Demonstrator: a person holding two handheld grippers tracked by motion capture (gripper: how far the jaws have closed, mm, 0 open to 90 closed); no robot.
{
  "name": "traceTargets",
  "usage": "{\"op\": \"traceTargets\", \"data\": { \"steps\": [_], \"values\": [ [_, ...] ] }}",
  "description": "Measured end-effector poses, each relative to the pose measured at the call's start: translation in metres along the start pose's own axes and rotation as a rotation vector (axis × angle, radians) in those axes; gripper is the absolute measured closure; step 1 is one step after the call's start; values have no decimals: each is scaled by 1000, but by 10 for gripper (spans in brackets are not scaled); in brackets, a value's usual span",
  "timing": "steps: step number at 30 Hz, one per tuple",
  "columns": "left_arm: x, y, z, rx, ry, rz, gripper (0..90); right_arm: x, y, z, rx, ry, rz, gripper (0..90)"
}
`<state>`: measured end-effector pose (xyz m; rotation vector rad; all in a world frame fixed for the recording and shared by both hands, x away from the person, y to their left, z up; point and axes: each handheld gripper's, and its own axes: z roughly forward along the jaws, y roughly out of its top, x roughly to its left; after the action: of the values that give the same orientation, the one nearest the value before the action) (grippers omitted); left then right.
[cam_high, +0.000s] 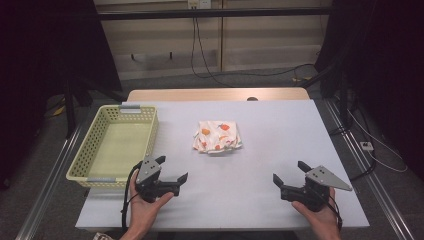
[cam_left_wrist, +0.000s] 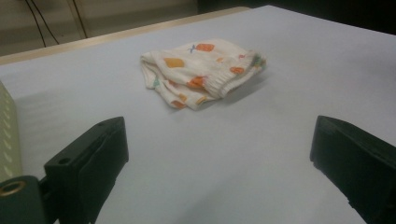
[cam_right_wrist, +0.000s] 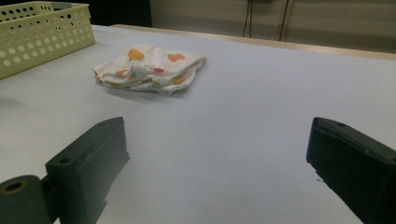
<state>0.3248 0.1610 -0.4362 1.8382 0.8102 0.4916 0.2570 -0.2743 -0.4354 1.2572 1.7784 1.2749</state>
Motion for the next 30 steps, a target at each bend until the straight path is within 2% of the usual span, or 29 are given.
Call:
{"op": "traceTargets", "data": {
  "steps": [7, 20, 29, 30],
  "values": [
    [2, 0, 1, 4, 14, -5, 47, 0, 0, -1, 2, 9, -1, 50],
    [2, 2, 5, 23, 8, -9, 56, -1, -1, 0, 8, 15, 5, 52],
    [6, 7, 9, 45, -14, -32, 49, 2, -1, 1, 12, 29, -4, 52],
    [8, 10, 6, 31, -14, -40, 40, 2, -2, 2, 17, 31, -4, 52]
  ]
}}
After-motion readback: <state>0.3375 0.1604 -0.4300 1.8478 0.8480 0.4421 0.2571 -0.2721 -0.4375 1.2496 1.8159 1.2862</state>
